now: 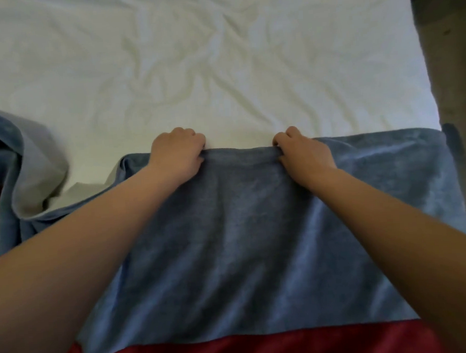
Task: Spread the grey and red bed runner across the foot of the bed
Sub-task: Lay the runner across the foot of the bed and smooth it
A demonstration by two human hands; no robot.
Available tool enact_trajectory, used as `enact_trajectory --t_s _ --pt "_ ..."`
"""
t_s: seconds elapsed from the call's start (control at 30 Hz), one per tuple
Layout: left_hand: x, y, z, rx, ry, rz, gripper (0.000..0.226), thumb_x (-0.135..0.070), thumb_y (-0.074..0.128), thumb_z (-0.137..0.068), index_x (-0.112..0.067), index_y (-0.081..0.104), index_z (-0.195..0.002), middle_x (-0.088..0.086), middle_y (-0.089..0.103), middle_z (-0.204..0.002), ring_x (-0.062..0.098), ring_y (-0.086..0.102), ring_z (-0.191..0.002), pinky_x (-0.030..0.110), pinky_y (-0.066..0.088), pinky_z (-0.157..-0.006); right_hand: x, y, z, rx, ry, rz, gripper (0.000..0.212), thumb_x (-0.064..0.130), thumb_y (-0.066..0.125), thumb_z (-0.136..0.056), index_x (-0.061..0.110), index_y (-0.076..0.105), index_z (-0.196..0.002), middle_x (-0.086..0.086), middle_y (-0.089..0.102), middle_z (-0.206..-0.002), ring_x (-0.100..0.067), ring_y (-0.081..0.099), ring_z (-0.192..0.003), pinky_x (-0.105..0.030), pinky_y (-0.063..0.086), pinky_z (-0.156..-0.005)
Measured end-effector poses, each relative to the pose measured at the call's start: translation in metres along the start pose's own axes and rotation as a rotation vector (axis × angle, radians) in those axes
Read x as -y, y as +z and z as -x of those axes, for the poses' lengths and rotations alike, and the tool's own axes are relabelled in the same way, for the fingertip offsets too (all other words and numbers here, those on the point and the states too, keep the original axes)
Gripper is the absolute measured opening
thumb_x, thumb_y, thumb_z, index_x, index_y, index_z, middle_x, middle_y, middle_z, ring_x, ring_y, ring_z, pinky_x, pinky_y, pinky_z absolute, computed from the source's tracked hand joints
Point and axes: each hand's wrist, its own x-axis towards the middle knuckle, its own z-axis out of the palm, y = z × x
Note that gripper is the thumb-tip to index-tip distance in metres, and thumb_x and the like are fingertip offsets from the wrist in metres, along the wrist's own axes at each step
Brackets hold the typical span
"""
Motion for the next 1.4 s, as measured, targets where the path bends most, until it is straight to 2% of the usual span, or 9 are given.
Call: enact_trajectory --t_s 0.2,0.3,0.47,0.57,0.7,0.9,1.1,1.27,1.4 --pt "0.028 -0.004 -0.009 0.179 -0.112 0.263 0.020 -0.038 0.046 -0.086 -0.026 0.062 -0.091 -0.002 0.063 -0.091 0.021 0.055 -0.083 0.032 0.045 -0.067 -0.004 0.001 -0.016 0.026 -0.026 -0.101 0.023 0.032 0.047 -0.093 0.016 0.051 -0.108 -0.007 0.049 -0.113 -0.032 0.058 -0.084 -0.041 0.050 -0.071" --pt "0.044 -0.003 -0.013 0.297 -0.101 0.226 0.022 -0.046 0.052 -0.086 -0.027 0.063 -0.084 -0.003 0.064 -0.088 0.019 0.056 -0.082 0.032 0.046 -0.070 -0.006 -0.001 -0.028 0.037 -0.081 -0.040 0.026 0.043 0.048 -0.091 0.020 0.054 -0.102 -0.003 0.053 -0.107 -0.028 0.058 -0.088 -0.036 0.046 -0.070" --pt "0.061 0.000 -0.018 0.343 -0.205 0.533 0.021 -0.036 0.059 -0.086 -0.019 0.065 -0.075 0.001 0.062 -0.084 0.023 0.057 -0.090 0.033 0.044 -0.081 -0.001 -0.004 -0.045 0.122 -0.103 -0.025 0.026 0.046 0.051 -0.090 0.022 0.060 -0.096 -0.002 0.049 -0.105 -0.025 0.055 -0.090 -0.033 0.039 -0.071" --pt "0.066 0.005 -0.018 0.270 -0.142 0.470 0.006 -0.026 0.066 -0.083 -0.024 0.063 -0.078 -0.004 0.064 -0.087 0.021 0.059 -0.093 0.034 0.048 -0.083 0.006 -0.007 -0.051 0.171 -0.153 0.009 0.020 0.038 0.058 -0.088 0.021 0.062 -0.098 -0.005 0.050 -0.109 -0.027 0.052 -0.103 -0.039 0.037 -0.083" --pt "0.062 0.011 -0.026 -0.006 -0.159 0.440 0.005 -0.030 0.062 -0.085 -0.025 0.061 -0.082 0.000 0.066 -0.096 0.025 0.059 -0.094 0.037 0.047 -0.080 0.007 -0.010 -0.056 0.009 0.011 -0.007 0.015 0.030 0.054 -0.091 0.018 0.058 -0.098 -0.011 0.055 -0.109 -0.033 0.053 -0.103 -0.043 0.037 -0.086" --pt "0.071 0.011 -0.026 -0.077 -0.117 0.407 0.028 -0.036 0.041 -0.095 -0.017 0.060 -0.088 0.008 0.063 -0.095 0.031 0.057 -0.091 0.038 0.046 -0.073 0.041 -0.008 -0.041 -0.049 0.103 0.091 0.028 0.010 0.051 -0.084 0.012 0.050 -0.112 -0.012 0.050 -0.114 -0.033 0.047 -0.103 -0.044 0.037 -0.084" --pt "0.163 -0.003 0.025 -0.030 -0.010 0.097 0.027 -0.018 0.039 -0.089 -0.016 0.064 -0.100 0.011 0.065 -0.104 0.034 0.056 -0.094 0.040 0.046 -0.075 0.134 -0.007 -0.024 -0.118 -0.067 0.093 0.036 0.020 0.051 -0.084 0.014 0.051 -0.120 -0.010 0.050 -0.119 -0.031 0.047 -0.109 -0.041 0.037 -0.089" --pt "0.254 -0.018 0.081 0.130 0.053 0.005 0.033 -0.035 0.041 -0.087 -0.019 0.064 -0.104 0.006 0.067 -0.098 0.027 0.059 -0.088 0.041 0.050 -0.075 0.245 -0.008 -0.024 -0.125 -0.213 -0.042 0.035 0.033 0.051 -0.087 0.017 0.054 -0.118 -0.007 0.053 -0.116 -0.028 0.049 -0.109 -0.042 0.036 -0.092" --pt "0.301 -0.020 0.121 -0.214 0.189 0.053 0.053 -0.050 0.042 -0.079 -0.014 0.063 -0.111 0.009 0.063 -0.113 0.030 0.055 -0.106 0.043 0.036 -0.099 0.333 -0.011 -0.026 -0.109 -0.332 -0.146 0.040 0.042 0.046 -0.090 0.022 0.052 -0.124 -0.002 0.053 -0.121 -0.025 0.049 -0.112 -0.042 0.037 -0.095"
